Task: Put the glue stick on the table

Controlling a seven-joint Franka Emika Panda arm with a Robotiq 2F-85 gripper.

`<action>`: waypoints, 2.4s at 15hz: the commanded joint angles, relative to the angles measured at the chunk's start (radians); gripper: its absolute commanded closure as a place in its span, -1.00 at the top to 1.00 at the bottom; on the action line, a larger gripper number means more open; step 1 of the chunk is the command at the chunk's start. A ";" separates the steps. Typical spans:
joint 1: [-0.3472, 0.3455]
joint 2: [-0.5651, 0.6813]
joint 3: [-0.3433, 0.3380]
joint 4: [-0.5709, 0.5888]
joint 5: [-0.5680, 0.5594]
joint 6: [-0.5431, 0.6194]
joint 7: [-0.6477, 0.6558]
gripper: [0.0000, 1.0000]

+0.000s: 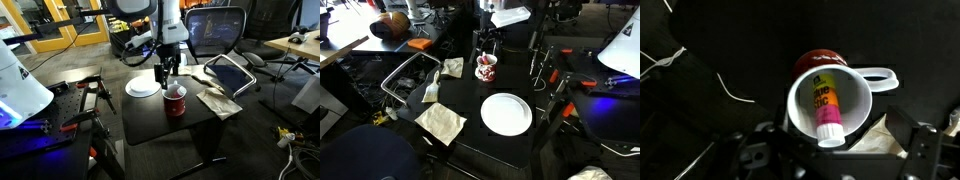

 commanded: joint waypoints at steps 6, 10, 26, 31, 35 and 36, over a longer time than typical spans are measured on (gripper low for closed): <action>0.063 0.096 -0.066 0.054 0.045 0.079 -0.027 1.00; 0.065 0.121 -0.065 0.071 0.063 0.095 -0.043 0.73; 0.066 0.160 -0.073 0.101 0.087 0.117 -0.051 -0.16; 0.068 0.159 -0.075 0.100 0.097 0.125 -0.060 -0.43; 0.073 0.135 -0.076 0.081 0.104 0.129 -0.083 -0.58; 0.078 0.123 -0.079 0.073 0.103 0.133 -0.085 -0.64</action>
